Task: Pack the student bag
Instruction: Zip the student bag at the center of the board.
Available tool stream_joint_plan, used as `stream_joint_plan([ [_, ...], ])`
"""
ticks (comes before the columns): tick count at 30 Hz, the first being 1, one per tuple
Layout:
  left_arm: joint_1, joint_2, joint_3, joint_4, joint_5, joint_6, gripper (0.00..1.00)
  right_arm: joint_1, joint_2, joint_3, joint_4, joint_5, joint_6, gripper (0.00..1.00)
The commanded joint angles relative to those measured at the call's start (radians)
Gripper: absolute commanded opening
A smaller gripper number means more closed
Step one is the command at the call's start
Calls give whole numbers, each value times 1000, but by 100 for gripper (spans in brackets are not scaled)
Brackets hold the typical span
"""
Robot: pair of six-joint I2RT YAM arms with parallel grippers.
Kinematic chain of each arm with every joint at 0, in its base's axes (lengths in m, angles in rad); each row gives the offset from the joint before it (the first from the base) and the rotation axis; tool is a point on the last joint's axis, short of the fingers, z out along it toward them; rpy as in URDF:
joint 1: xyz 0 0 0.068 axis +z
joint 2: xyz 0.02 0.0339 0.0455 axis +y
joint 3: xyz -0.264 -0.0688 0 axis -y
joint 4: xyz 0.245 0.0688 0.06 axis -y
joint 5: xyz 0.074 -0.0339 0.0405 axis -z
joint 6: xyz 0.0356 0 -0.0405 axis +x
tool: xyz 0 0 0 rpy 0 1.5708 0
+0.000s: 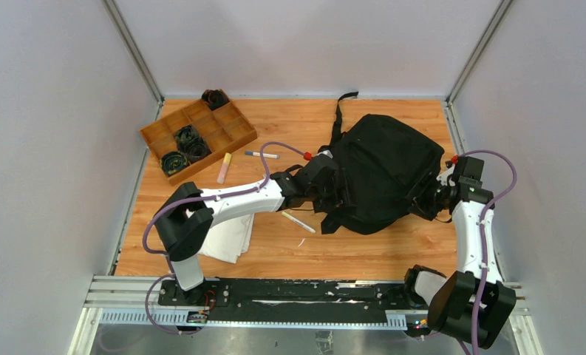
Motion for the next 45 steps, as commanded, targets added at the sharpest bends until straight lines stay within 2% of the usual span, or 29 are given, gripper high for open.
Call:
stream_joint_plan([
  [1, 3, -16, -15, 58, -3, -47, 73, -15, -16, -24, 2, -15, -7, 58],
  [4, 7, -20, -22, 58, -35, -50, 58, -15, -17, -25, 3, -13, -5, 58],
  [7, 16, -32, -8, 49, -41, -28, 35, -15, -28, -19, -4, -1, -8, 58],
  [10, 18, -73, 22, -7, -111, 19, 16, -15, -43, -5, -20, 30, -17, 58],
  [13, 24, -119, 32, -32, -166, 60, 5, -15, -57, 8, -31, 57, -25, 57],
  [17, 27, -143, 65, -72, -198, 108, 4, -15, -58, 18, -32, 81, -28, 57],
  [19, 28, -144, 78, -79, -209, 128, 0, -14, -58, 18, -30, 85, -29, 55],
  [22, 42, -140, 103, -73, -216, 170, 0, -16, -53, 18, -27, 89, -28, 51],
  [24, 60, -131, 112, -55, -196, 205, 0, -14, -51, 20, -14, 64, -25, 46],
  [26, 75, -122, 123, -48, -175, 244, 0, -8, -50, 33, -5, 40, -25, 36],
  [31, 102, -90, 135, -52, -114, 294, 0, 56, -43, 65, 23, 62, -13, 28],
  [39, 103, -61, 134, -28, -25, 301, 0, 243, 36, 112, 100, 153, 49, 27],
  [45, 103, -72, 130, -20, -10, 308, 0, 256, 137, 115, 86, 290, 48, 28],
])
